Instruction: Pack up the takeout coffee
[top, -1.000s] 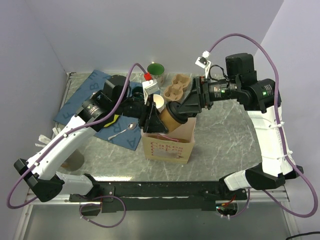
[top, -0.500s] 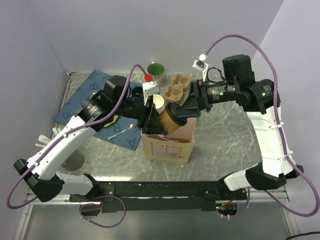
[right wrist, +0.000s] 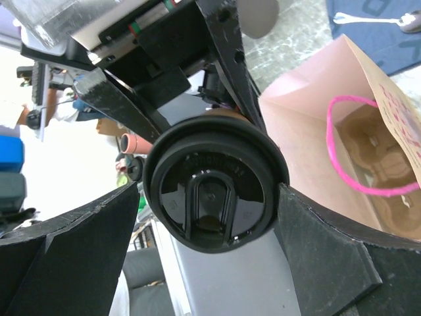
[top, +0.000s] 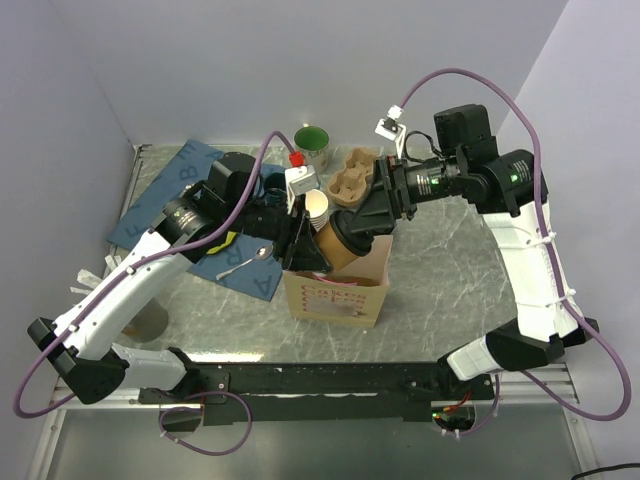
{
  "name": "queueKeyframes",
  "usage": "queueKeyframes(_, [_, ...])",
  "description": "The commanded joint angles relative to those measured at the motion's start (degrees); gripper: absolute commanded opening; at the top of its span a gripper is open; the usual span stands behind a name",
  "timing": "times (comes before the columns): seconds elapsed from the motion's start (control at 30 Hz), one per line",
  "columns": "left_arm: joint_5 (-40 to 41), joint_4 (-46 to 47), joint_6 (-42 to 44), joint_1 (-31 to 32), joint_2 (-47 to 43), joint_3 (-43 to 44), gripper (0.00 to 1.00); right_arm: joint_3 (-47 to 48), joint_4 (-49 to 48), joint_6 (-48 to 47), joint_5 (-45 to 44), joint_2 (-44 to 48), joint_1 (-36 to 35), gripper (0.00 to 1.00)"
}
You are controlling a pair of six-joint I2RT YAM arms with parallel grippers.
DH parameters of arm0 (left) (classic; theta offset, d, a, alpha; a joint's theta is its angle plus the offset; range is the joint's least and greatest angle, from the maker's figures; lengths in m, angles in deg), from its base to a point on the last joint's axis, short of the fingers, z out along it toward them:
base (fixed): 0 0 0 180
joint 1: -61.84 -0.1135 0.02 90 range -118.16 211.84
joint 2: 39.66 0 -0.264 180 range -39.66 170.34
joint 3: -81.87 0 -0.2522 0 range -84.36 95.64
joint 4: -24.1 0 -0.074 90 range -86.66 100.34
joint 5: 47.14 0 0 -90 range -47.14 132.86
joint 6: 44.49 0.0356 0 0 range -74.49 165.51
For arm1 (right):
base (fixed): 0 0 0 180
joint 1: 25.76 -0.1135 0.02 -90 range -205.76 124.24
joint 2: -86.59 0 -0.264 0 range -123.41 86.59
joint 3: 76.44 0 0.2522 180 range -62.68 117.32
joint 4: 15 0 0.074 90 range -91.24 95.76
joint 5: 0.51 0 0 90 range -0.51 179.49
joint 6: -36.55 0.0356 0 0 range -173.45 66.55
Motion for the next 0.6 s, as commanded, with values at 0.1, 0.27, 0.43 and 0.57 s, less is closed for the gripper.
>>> queueKeyframes(0.1, [-2.0,2.2,2.5,0.3,-0.3,1.3,0.52,3.4,1.6,-0.7,0.0,-0.9,-1.1,0.91])
queueKeyframes(0.27, [-1.6,1.9,2.7,0.3,0.1,1.6,0.51,2.7,3.9,-2.3,-2.4,-0.4,-1.3,0.89])
queueKeyframes(0.43, [-1.6,1.9,2.5,0.3,0.4,2.1,0.51,1.6,5.1,-3.5,-4.8,0.3,-1.8,0.89])
queueKeyframes(0.57, [-1.6,2.0,2.4,0.3,0.6,2.2,0.51,1.8,5.0,-3.5,-5.0,0.2,-2.4,0.89])
